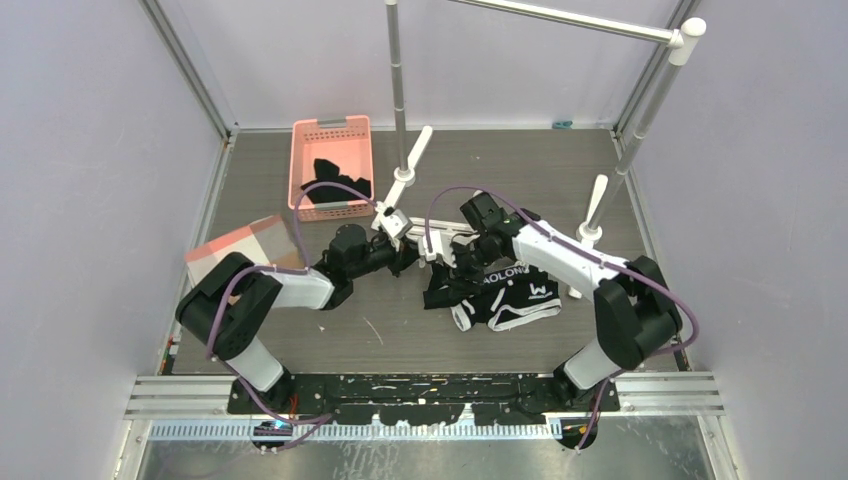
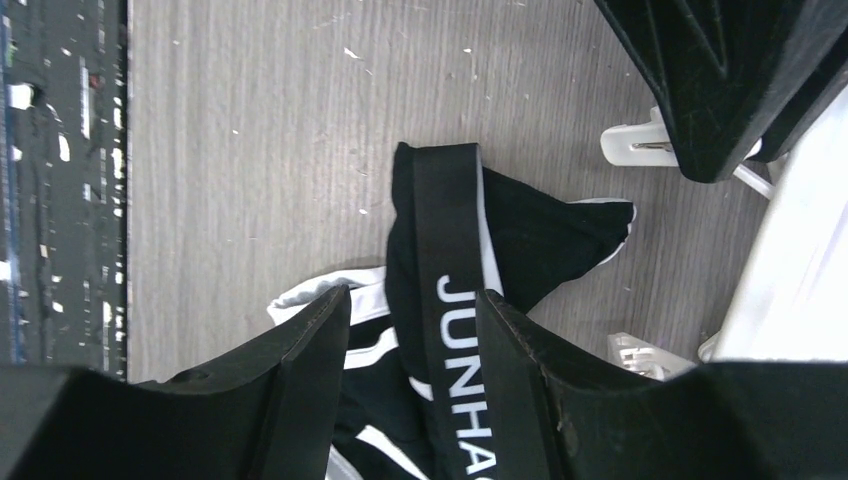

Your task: Clip the underwear to the hanger

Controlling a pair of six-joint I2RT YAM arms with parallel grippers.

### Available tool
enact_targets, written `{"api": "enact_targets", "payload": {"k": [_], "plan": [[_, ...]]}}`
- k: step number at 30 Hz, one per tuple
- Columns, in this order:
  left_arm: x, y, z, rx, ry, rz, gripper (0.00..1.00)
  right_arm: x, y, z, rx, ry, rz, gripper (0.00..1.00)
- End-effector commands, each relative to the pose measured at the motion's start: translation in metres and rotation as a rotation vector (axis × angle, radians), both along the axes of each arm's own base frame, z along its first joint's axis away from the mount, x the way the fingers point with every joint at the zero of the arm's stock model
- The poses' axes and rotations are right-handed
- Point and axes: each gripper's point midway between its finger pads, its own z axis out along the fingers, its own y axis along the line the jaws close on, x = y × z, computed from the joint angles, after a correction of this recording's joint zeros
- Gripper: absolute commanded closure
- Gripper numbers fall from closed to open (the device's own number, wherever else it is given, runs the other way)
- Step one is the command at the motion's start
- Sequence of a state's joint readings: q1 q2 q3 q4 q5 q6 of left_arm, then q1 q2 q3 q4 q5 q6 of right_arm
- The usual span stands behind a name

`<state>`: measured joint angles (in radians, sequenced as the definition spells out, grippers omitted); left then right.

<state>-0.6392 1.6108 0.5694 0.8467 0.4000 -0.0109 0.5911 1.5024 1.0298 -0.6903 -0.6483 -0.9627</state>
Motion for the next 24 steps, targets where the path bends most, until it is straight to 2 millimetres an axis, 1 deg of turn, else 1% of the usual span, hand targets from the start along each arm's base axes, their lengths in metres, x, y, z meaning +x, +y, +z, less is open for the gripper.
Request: {"api": "enact_targets", "payload": {"k": [1, 8, 16, 24], "plan": [[0.014, -0.01, 0.038, -0.096, -0.109, -0.018, 1.0, 0.02, 0.006, 0.003, -0.009, -0.037, 0.046, 0.46], [0.02, -0.006, 0.03, -0.1, -0.095, -0.007, 1.0, 0.029, 0.004, -0.019, -0.072, 0.004, 0.066, 0.46], [0.02, -0.003, 0.025, -0.1, -0.085, -0.009, 1.0, 0.036, 0.007, -0.032, -0.095, 0.017, 0.078, 0.47], [0.02, 0.0, 0.025, -0.108, -0.089, -0.006, 1.0, 0.031, -0.001, -0.044, -0.138, 0.044, 0.075, 0.49]]}}
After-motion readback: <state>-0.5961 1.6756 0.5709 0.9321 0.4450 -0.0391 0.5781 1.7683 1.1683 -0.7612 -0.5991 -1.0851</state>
